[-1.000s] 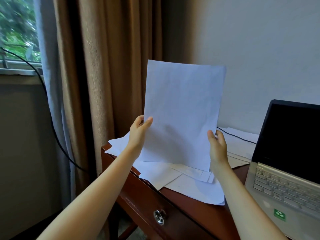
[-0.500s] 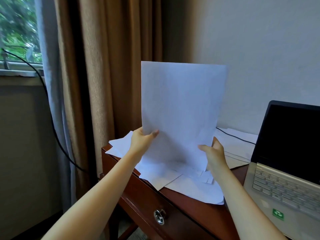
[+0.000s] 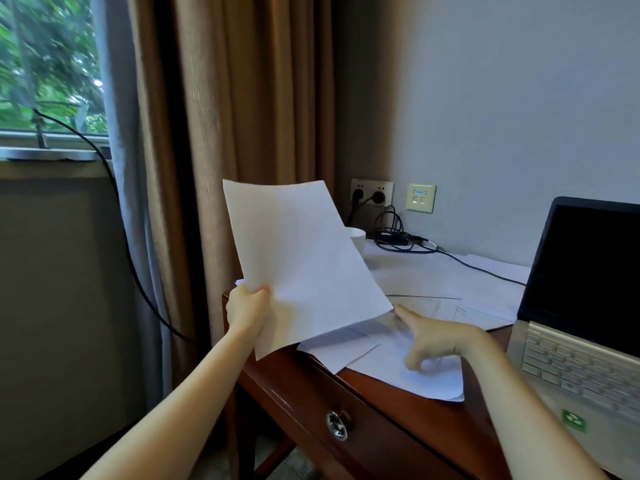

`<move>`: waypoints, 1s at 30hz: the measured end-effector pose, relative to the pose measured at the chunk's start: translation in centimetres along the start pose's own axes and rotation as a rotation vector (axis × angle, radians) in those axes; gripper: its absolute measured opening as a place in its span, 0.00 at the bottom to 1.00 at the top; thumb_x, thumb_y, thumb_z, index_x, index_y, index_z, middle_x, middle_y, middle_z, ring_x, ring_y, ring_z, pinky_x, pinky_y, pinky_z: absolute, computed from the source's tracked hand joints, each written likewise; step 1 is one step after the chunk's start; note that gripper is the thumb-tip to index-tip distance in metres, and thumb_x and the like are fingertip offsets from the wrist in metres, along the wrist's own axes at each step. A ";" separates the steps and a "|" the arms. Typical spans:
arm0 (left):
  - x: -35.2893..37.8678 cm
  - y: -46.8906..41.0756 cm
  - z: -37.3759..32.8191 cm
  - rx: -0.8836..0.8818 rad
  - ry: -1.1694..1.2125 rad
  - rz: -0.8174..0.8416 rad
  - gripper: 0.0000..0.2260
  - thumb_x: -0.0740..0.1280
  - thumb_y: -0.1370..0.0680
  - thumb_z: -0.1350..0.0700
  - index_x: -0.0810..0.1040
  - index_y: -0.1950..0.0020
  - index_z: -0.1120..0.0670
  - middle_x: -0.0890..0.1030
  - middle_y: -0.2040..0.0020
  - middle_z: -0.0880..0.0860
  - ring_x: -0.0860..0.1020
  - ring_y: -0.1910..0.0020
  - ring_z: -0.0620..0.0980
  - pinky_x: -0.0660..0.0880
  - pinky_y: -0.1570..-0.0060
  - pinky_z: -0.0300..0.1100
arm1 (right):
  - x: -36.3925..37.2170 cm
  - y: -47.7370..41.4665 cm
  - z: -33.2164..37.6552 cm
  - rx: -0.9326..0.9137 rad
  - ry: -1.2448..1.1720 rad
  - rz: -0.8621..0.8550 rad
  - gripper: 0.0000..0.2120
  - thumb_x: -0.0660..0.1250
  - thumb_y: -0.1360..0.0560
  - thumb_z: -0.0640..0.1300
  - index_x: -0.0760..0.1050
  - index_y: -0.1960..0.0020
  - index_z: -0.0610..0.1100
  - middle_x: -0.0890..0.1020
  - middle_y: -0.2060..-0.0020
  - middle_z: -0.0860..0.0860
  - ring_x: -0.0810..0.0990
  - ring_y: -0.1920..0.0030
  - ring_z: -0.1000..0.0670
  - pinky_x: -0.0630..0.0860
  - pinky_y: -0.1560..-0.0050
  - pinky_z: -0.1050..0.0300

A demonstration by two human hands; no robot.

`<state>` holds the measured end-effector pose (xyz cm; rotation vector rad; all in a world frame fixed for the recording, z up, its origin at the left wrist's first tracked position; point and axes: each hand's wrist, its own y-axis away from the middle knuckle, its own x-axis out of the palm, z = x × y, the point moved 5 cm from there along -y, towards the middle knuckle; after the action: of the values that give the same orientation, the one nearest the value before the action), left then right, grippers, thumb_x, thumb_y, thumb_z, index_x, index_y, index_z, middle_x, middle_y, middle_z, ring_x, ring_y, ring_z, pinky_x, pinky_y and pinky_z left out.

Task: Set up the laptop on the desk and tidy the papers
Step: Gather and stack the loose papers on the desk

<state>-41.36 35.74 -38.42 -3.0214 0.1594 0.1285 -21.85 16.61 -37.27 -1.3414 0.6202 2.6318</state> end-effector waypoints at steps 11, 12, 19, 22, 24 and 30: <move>-1.0 -0.5 3.6 -0.296 0.211 0.036 0.06 0.60 0.24 0.66 0.72 0.60 0.60 0.72 0.65 0.54 0.70 0.66 0.53 0.65 0.65 0.41 | -0.7 0.4 -0.8 0.032 0.011 -0.184 0.37 0.64 0.31 0.35 0.57 0.26 0.54 0.66 0.31 0.46 0.77 0.41 0.47 0.76 0.54 0.61; -1.0 -0.5 3.9 -0.315 0.225 0.033 0.07 0.60 0.24 0.67 0.72 0.61 0.61 0.72 0.66 0.54 0.69 0.67 0.52 0.64 0.66 0.40 | -0.9 0.5 -0.9 0.049 -0.012 -0.195 0.37 0.64 0.31 0.34 0.57 0.26 0.54 0.66 0.32 0.45 0.79 0.46 0.46 0.77 0.60 0.63; -0.4 0.2 4.4 -0.392 0.239 0.064 0.10 0.60 0.22 0.66 0.69 0.63 0.59 0.72 0.65 0.54 0.70 0.67 0.51 0.68 0.63 0.42 | -1.1 0.6 -1.1 0.076 0.096 -0.287 0.32 0.66 0.30 0.44 0.61 0.27 0.53 0.70 0.35 0.47 0.75 0.54 0.52 0.72 0.58 0.64; -0.4 0.4 4.4 -0.411 0.244 0.082 0.09 0.60 0.22 0.66 0.69 0.62 0.59 0.73 0.64 0.55 0.72 0.66 0.53 0.69 0.56 0.44 | -1.1 0.5 -1.1 0.083 0.055 -0.271 0.35 0.68 0.30 0.46 0.59 0.26 0.54 0.71 0.38 0.49 0.74 0.49 0.52 0.72 0.59 0.65; -0.4 0.6 4.3 -0.425 0.249 0.092 0.09 0.60 0.22 0.66 0.69 0.63 0.60 0.73 0.64 0.56 0.71 0.66 0.53 0.68 0.58 0.44 | -1.7 0.6 -1.5 0.090 0.063 -0.346 0.36 0.70 0.31 0.49 0.60 0.27 0.52 0.73 0.39 0.48 0.77 0.49 0.52 0.75 0.57 0.64; -0.3 1.2 4.0 -0.411 0.231 0.112 0.08 0.60 0.22 0.66 0.69 0.62 0.59 0.72 0.64 0.54 0.72 0.65 0.53 0.71 0.55 0.46 | -1.3 1.0 -1.1 0.100 0.265 -0.452 0.28 0.68 0.30 0.53 0.68 0.32 0.47 0.77 0.41 0.46 0.76 0.44 0.45 0.75 0.47 0.57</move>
<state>-42.06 35.09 -42.45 -3.4294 0.3639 -0.2060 -20.50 15.35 -36.53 -1.5926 0.4084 2.0638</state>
